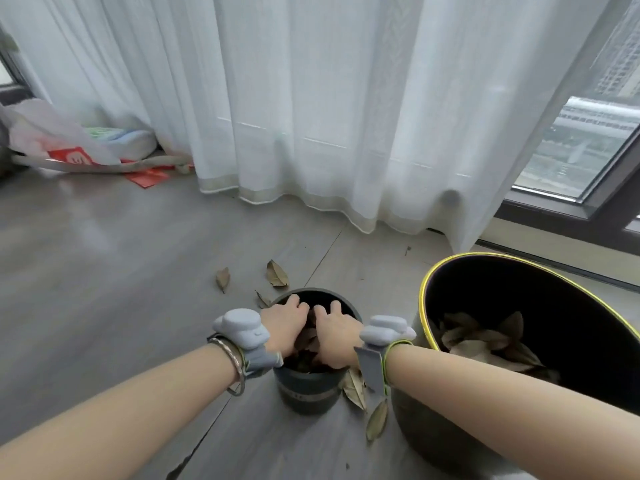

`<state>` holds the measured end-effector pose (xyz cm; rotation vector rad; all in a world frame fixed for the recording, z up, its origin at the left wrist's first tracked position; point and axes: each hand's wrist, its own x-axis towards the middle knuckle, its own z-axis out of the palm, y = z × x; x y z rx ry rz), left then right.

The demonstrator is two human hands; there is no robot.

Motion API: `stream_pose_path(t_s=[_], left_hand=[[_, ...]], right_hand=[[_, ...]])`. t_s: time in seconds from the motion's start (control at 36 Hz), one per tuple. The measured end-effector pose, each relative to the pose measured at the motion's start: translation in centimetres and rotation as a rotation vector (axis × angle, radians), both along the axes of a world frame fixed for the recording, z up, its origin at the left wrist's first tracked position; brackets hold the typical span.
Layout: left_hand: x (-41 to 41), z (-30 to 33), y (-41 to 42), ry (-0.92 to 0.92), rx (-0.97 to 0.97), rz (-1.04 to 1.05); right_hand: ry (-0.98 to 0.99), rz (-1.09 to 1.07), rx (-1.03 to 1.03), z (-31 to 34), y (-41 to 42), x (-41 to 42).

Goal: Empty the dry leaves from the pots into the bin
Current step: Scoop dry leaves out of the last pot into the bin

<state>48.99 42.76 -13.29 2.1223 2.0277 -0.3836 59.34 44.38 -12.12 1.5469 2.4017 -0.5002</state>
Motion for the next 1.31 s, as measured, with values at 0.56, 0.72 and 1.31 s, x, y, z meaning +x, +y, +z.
stream_pose_path(t_s=[0.56,0.72,1.31], left_hand=[[-1.7,0.5,-0.4,-0.348,-0.018,-0.008],[-2.6,1.6,-0.3,-0.534,0.044,0.068],[-1.8,7.8,1.4,-0.95,0.183,0.034]], right_hand=[[0.103,0.017,-0.045,0.5,-0.1,0.9],[0.255,-0.1,-0.13,2.7,0.9,1.5],[0.604,-0.328,-0.289,9.8,3.7,5.2]])
